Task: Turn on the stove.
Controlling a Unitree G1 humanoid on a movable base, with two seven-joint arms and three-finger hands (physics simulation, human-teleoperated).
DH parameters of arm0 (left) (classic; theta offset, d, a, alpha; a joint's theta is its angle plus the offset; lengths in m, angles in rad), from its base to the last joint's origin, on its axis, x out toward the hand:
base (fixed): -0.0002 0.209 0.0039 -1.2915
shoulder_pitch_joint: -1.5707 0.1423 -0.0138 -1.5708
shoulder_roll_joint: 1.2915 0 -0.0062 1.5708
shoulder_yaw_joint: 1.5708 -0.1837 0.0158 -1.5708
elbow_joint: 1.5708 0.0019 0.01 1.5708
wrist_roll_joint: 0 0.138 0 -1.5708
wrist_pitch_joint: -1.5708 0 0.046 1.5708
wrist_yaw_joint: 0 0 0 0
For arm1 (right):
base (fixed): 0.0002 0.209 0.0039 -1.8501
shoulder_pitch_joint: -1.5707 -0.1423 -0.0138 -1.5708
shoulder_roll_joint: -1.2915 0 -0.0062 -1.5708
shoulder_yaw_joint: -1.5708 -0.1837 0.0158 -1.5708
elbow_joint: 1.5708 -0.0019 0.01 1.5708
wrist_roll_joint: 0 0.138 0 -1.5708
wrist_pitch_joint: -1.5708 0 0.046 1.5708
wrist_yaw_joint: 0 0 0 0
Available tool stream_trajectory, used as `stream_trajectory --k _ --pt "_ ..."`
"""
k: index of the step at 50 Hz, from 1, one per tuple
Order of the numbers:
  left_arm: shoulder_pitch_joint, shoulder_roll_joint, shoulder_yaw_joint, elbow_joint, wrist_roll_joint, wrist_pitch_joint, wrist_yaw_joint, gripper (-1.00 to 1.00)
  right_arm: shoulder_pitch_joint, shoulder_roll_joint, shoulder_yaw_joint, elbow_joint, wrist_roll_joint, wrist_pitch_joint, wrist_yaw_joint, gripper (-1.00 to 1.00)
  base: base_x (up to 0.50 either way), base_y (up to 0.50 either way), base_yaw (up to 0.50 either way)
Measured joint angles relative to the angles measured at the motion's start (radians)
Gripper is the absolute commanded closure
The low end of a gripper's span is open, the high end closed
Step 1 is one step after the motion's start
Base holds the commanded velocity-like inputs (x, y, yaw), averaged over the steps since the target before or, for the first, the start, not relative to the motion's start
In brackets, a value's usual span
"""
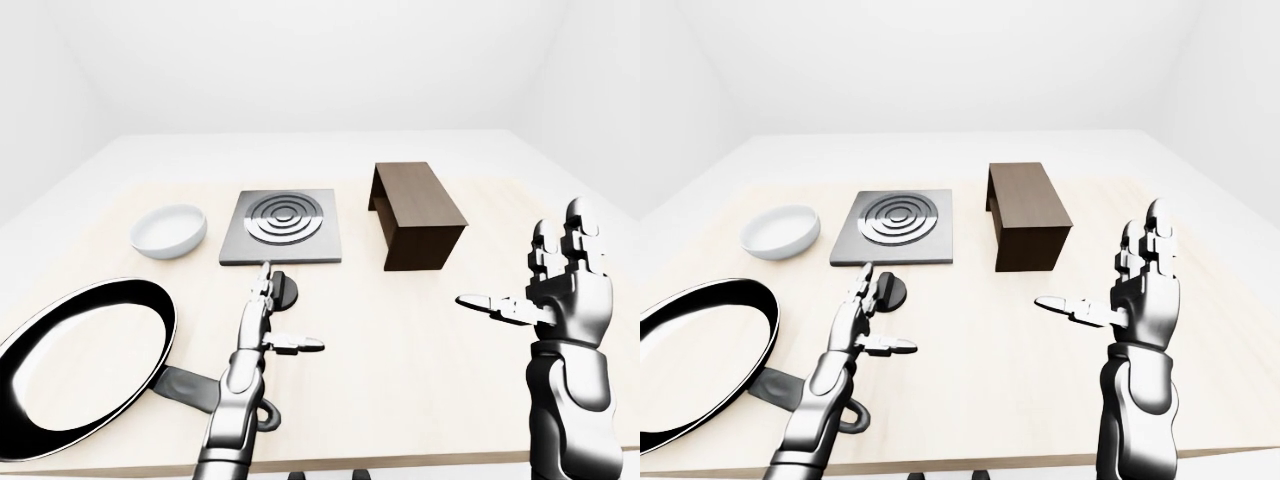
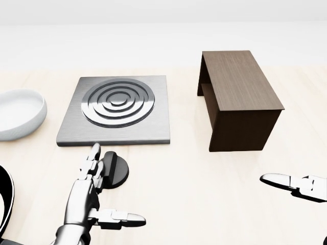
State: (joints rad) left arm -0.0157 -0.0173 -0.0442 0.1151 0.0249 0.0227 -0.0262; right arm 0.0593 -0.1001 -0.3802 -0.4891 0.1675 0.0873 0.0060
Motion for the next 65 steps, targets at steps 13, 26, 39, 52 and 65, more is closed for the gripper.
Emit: stream_trajectory --k 13,26,39,52,65 --pt "-0.006 0.000 0.002 0.004 0.002 -0.001 0.004 -1.00 0.000 0.000 0.002 0.007 -0.001 0.000 0.000 -1.00 0.00 0.00 0.00" --pt "-0.020 0.004 0.013 0.014 0.001 -0.003 0.010 -1.00 0.001 0.000 0.003 0.013 -0.002 0.000 0.001 -1.00 0.00 0.00 0.00" --pt "-0.032 0.008 0.023 0.027 -0.002 -0.006 0.015 -1.00 0.001 0.001 0.004 0.018 -0.003 0.000 0.001 -1.00 0.00 0.00 0.00" --pt "-0.071 0.013 0.035 0.076 0.001 -0.020 0.023 -1.00 0.000 0.001 0.007 0.018 -0.004 0.000 0.000 -1.00 0.00 0.00 0.00" --pt "-0.102 0.016 0.042 0.149 0.007 -0.053 0.032 -1.00 -0.001 0.001 0.009 0.013 -0.005 0.000 -0.001 -1.00 0.00 0.00 0.00"
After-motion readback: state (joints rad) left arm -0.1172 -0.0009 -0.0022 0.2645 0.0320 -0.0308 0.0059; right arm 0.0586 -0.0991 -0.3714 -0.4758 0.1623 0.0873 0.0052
